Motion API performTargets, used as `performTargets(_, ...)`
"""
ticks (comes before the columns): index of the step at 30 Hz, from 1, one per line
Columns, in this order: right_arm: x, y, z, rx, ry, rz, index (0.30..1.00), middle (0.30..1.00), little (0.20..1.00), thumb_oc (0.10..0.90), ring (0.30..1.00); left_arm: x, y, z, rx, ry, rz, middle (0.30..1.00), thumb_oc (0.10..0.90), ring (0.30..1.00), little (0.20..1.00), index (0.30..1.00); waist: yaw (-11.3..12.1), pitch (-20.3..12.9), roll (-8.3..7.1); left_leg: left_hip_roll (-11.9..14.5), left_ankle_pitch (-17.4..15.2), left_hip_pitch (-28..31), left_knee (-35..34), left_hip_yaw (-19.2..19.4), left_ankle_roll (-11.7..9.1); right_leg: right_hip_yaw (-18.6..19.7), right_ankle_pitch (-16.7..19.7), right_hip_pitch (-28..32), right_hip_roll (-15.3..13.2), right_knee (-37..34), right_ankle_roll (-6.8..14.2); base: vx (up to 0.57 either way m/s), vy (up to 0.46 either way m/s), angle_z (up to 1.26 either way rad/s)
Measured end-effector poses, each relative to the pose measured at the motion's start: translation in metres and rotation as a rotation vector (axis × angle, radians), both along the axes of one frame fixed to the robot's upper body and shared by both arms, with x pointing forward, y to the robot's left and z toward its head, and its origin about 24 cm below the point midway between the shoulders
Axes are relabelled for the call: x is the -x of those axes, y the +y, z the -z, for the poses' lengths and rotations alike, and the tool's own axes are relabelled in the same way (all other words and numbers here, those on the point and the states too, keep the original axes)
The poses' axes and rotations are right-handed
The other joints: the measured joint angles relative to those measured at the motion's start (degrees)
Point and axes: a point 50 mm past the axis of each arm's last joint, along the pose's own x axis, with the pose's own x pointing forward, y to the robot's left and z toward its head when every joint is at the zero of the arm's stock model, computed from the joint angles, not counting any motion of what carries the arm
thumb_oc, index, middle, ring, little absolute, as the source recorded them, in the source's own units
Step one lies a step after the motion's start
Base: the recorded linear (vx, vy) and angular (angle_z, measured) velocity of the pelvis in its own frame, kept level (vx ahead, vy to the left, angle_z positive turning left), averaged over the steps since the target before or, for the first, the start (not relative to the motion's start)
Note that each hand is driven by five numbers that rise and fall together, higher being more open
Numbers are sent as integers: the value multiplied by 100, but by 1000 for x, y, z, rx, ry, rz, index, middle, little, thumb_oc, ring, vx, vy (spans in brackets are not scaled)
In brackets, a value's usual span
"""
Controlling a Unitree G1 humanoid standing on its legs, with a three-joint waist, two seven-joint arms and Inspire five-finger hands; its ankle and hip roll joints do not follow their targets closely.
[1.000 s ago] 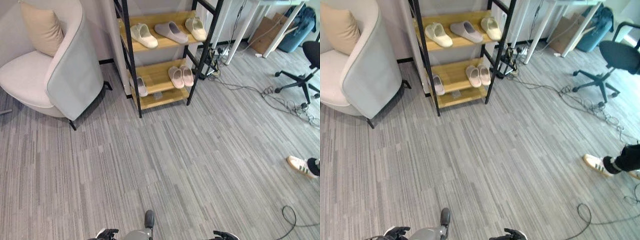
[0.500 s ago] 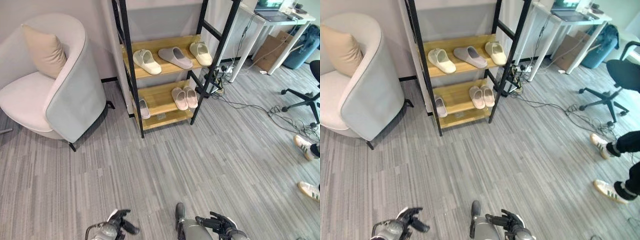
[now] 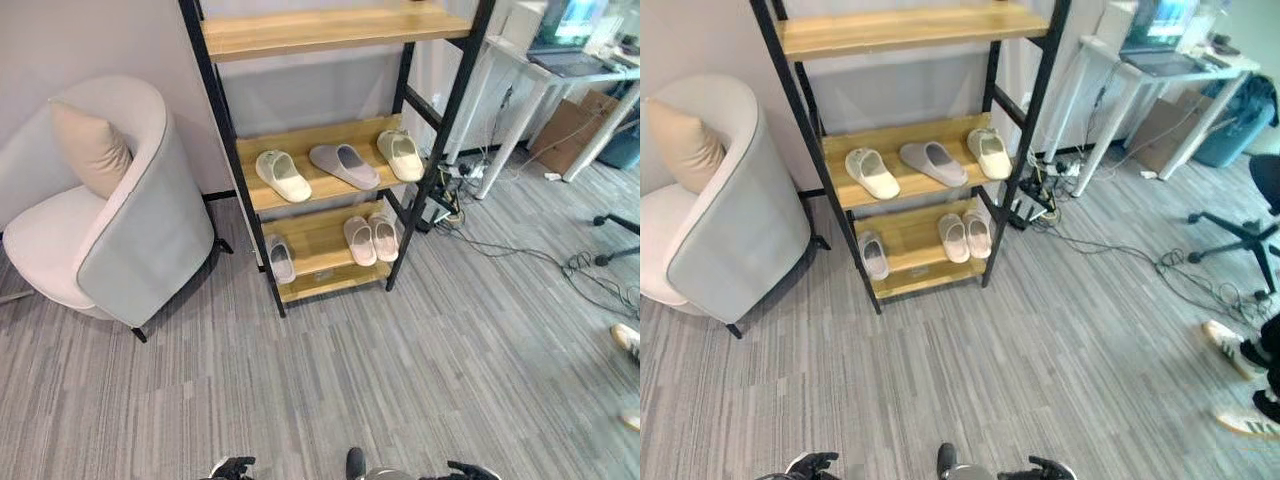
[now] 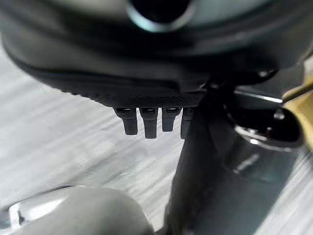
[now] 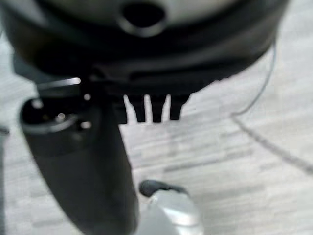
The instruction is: Arrange the slippers neatly on the shoe rack.
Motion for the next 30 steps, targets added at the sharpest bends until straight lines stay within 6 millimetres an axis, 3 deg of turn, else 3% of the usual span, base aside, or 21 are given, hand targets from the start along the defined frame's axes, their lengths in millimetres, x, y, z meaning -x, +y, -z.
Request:
performTargets(1, -1, 7, 2, 1, 14, -73, 900, 900, 900, 800, 900, -8, 8, -4, -27, -27, 40, 900, 800, 900, 900, 900, 83, 73, -178, -10, 356, -266, 579, 219, 173, 57, -21, 177, -110, -78, -70, 139, -304, 9)
performTargets(3, -10, 12, 1, 5, -1, -129, 900, 900, 900, 800, 900, -24, 6, -10, -40, -90, 112, 900, 800, 900, 900, 900, 78, 135, -248, 87, 31, -742, 1067, 330, 495, 16, -51, 318, -112, -177, -121, 276, -216, 10)
performTargets(5, -30, 14, -4, 24, -64, -152, 900, 900, 900, 800, 900, -36, -2, -13, -33, -125, 153, 900, 800, 900, 900, 900, 149, 277, -306, -75, -626, -1099, 436, 469, 495, 44, -113, 659, -162, -499, -288, 262, -96, 8)
performTargets(6, -35, 12, -6, 33, -76, -155, 900, 900, 900, 800, 900, -41, -6, -15, -29, -140, 166, 900, 800, 900, 900, 900, 187, 342, -288, -125, -782, -1211, 31, 602, 502, 31, -8, 808, -166, -657, -191, 290, -89, 5)
performTargets(7, -42, 10, -9, 43, -95, -160, 900, 900, 900, 800, 900, -46, -10, -16, -22, -162, 170, 900, 800, 900, 900, 900, 269, 385, -254, -254, -819, -1383, -778, 785, 530, 29, -29, 932, -151, -833, -245, 227, -62, 0)
performTargets(9, -57, 4, -15, 63, -94, -174, 900, 900, 900, 800, 900, -52, -14, -18, -10, -179, 179, 900, 800, 900, 900, 900, 435, 404, -130, -509, -644, -1476, -2313, 1002, 394, 6, -81, 1172, -77, -1169, -198, 251, -74, -18)
performTargets(10, -63, -4, -19, 84, -94, -163, 900, 900, 900, 800, 900, -55, -16, -19, -1, -179, 182, 900, 800, 900, 900, 900, 582, 417, -32, -596, -333, -1578, -3066, 1032, 297, 28, 30, 1292, -6, -1355, -139, 308, -47, -29)
performTargets(12, -63, -11, -22, 90, -137, -147, 900, 900, 900, 800, 900, -51, -15, -18, 7, -184, 174, 900, 800, 900, 900, 900, 724, 420, 54, -697, -47, -1621, -3224, 1036, 372, 0, -88, 1533, 94, -1354, -81, 304, 15, -16)
performTargets(14, -54, -9, -18, 81, -122, -142, 900, 900, 900, 800, 900, -39, -8, -14, -1, -153, 136, 900, 800, 900, 900, 900, 735, 209, -44, -746, -42, -1532, -2959, 996, 514, 50, -312, 1728, 86, -1353, -44, 266, 39, -7)
performTargets(15, -42, -7, -13, 75, -91, -133, 900, 900, 900, 800, 900, -33, -5, -12, -8, -128, 128, 900, 800, 900, 900, 900, 715, 95, -90, -768, -73, -1422, -2970, 946, 697, 52, -399, 1794, 77, -1335, 28, 179, 92, 12)
performTargets(16, -30, -3, -8, 61, -55, -126, 900, 900, 900, 800, 900, -22, 0, -8, -35, -78, 152, 900, 800, 900, 900, 900, 657, -44, -137, -840, 439, -1116, -3361, 994, 1240, 53, -590, 1876, 42, -1132, 249, 182, 115, 9)
performTargets(17, -13, 0, -2, 44, -8, -102, 900, 900, 900, 800, 900, -22, 4, -9, -44, -77, 153, 900, 800, 900, 900, 900, 618, -63, -225, -919, 383, -909, -3639, 994, 1322, 100, -656, 1811, -31, -824, 428, 193, 145, 9)
performTargets(18, -10, 3, -1, 33, -1, -91, 900, 900, 900, 800, 900, -17, 6, -7, -49, -57, 149, 900, 800, 900, 900, 900, 607, -64, -212, -896, 448, -772, -3796, 982, 1322, 104, -792, 1700, -35, -468, 592, 27, 68, -4)
performTargets(19, -5, 9, 2, 13, 14, -87, 900, 900, 900, 800, 900, -15, 9, -7, -66, -32, 159, 900, 800, 900, 900, 900, 544, -31, -111, -792, 432, -562, -3977, 932, 1375, 158, -1041, 1150, -62, 862, 930, 39, 61, 6)
performTargets(21, 0, 14, 4, -11, 16, -53, 900, 900, 900, 800, 900, -14, 13, -7, -81, -25, 168, 900, 800, 900, 900, 900, 456, 1, -105, -822, 303, -431, -3997, 822, 1448, 139, -1277, 490, -273, 2198, 1328, 101, 15, 16)
performTargets(22, -6, 8, 2, 1, -6, -47, 900, 900, 900, 800, 900, -11, 17, -7, -90, -14, 168, 900, 800, 900, 900, 900, 369, 9, -189, -914, 249, -334, -4002, 813, 1478, 70, -1299, 257, -511, 2674, 1359, 109, -21, 24)
performTargets(24, -7, 3, 0, 19, -8, -68, 900, 900, 900, 800, 900, -10, 17, -6, -92, -4, 173, 900, 800, 900, 900, 900, 359, 36, -149, -926, 182, -139, -4004, 731, 1560, -177, -1366, 168, -753, 2325, 1264, 108, -50, 29)
performTargets(26, -12, 4, -1, 25, -20, -76, 900, 900, 900, 800, 900, -18, 16, -8, -98, -23, 191, 900, 800, 900, 900, 900, 312, 75, -159, -937, 119, -108, -3962, 492, 1543, -126, -1329, 33, -838, 1817, 1249, 109, -77, 59)
performTargets(30, -22, 11, -2, 17, -38, -88, 900, 900, 900, 800, 900, -9, 16, -6, -101, -10, 183, 900, 800, 900, 900, 900, 410, 101, -175, -866, -3, 34, -3977, 519, 1374, 131, -938, -80, -922, 1290, 1117, 122, -185, 4)
